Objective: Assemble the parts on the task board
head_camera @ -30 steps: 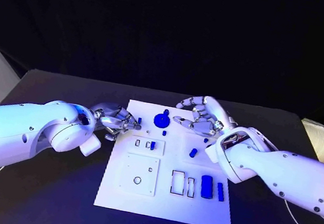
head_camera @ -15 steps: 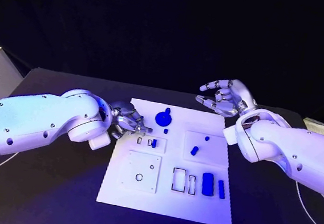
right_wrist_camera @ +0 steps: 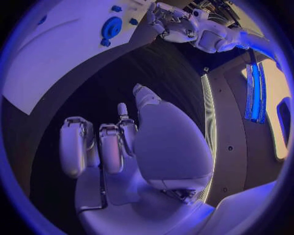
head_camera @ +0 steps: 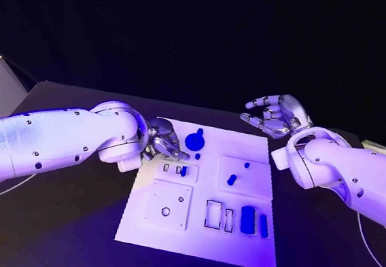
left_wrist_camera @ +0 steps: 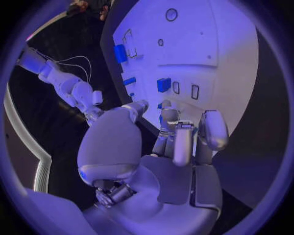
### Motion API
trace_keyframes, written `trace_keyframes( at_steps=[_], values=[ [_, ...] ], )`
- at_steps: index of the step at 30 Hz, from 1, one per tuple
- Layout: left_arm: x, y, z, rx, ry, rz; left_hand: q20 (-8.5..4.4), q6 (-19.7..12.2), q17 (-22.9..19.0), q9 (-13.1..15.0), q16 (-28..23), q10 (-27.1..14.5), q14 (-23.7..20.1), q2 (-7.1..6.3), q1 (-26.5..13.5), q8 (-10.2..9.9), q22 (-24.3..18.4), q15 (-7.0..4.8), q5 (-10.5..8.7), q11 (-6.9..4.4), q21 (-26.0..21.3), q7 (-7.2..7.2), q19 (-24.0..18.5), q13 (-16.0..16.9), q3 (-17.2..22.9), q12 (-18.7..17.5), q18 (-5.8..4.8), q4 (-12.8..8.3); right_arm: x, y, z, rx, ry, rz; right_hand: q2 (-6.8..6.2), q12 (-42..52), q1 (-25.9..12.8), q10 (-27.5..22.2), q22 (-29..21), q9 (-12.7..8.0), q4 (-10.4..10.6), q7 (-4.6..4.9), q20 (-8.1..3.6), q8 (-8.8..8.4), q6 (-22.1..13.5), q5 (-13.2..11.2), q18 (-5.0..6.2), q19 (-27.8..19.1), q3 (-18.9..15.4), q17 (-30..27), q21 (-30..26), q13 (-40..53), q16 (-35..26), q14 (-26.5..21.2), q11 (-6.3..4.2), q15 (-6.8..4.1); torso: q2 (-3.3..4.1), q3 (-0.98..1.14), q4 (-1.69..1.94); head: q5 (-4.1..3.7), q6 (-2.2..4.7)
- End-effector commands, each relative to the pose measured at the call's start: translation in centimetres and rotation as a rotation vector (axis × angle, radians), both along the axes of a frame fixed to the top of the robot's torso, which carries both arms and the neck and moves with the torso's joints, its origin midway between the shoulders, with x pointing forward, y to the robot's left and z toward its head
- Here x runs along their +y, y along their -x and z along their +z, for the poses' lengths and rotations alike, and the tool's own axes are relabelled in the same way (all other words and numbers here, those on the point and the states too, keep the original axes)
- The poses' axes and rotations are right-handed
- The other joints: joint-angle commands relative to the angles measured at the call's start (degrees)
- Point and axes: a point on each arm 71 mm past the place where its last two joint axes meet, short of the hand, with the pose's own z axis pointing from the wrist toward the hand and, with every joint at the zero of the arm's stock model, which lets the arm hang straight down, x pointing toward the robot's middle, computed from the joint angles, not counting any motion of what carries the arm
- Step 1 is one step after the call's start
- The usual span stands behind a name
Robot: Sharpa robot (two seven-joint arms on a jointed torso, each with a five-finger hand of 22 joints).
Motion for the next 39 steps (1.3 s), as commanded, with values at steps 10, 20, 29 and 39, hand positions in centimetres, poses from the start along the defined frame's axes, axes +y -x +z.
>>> trace_keyframes(
  at_steps=[10, 20, 29, 39],
  values=[
    [-1.2, -0.8, -0.5, 0.039, -0.119, -0.091, -0.07, -1.0, 5.9, 1.1, 0.2, -0.3, 2.3, 0.30, -2.4, 0.4, 0.5, -0.18, -0.06, 0.18, 0.4, 0.08, 0.5, 0.0, -2.1, 0.4, -1.22, 0.4, 0.3, -0.3, -0.3, 0.039, 0.013, 0.027, -0.39, -1.0, -3.1, -1.4, 7.2, 0.0, 0.2, 0.18, 0.35, 0.67, -1.2, 0.8, 0.53, 1.5, -0.8, 10.1, -1.2, 4.5, -0.4, 4.6, 0.22, 0.18, 0.23, -0.17, 0.12, -0.02, -0.06],
    [-1.7, -0.8, -1.0, 0.075, -0.160, -0.138, -0.03, -1.3, 5.8, 1.5, 0.1, -0.8, 2.2, 0.51, -3.1, 0.4, 0.4, -0.14, -0.11, 0.22, 0.3, 0.11, 0.5, -0.4, -2.9, 0.2, -1.20, 0.4, 0.4, -0.4, -0.4, 0.041, 0.015, 0.029, -0.21, -3.5, -3.8, -4.0, 5.7, 0.1, 0.2, 0.23, 0.42, 0.86, -1.7, 1.0, 1.05, 0.5, -1.2, 8.5, -3.7, 2.0, -1.2, 4.1, 0.26, 0.23, 0.33, -0.22, 0.21, -0.06, -0.23],
    [-2.1, -0.7, -1.1, 0.085, -0.160, -0.147, -0.02, -1.3, 5.8, 1.6, 0.1, -0.7, 2.3, 0.66, -3.1, 0.5, 0.4, -0.13, -0.08, 0.21, 0.3, 0.09, 0.4, -0.2, -2.9, 0.3, -1.20, 0.3, 0.7, -0.5, -0.5, 0.047, 0.015, 0.033, 0.02, -4.8, -4.0, -5.3, 5.2, 0.1, 0.2, 0.25, 0.44, 0.98, -1.9, 1.1, 1.23, 0.2, -1.3, 8.0, -4.5, 0.8, -1.6, 3.9, 0.27, 0.24, 0.36, -0.25, 0.23, -0.08, -0.37],
    [-2.2, -0.6, -1.1, 0.092, -0.156, -0.153, -0.02, -1.2, 5.9, 2.0, 0.2, -0.7, 2.3, 1.16, -2.6, 0.7, 0.5, -0.17, 0.04, 0.14, 0.3, -0.01, 0.4, -0.2, -3.1, 0.3, -1.21, 0.1, 0.8, -0.5, -0.6, 0.055, 0.016, 0.035, 0.05, -5.0, -4.0, -5.5, 5.1, 0.1, 0.2, 0.25, 0.44, 1.00, -1.9, 1.1, 1.25, 0.1, -1.3, 7.9, -4.7, 0.6, -1.6, 3.9, 0.27, 0.24, 0.42, -0.30, 0.28, -0.10, -0.39]
  ],
)
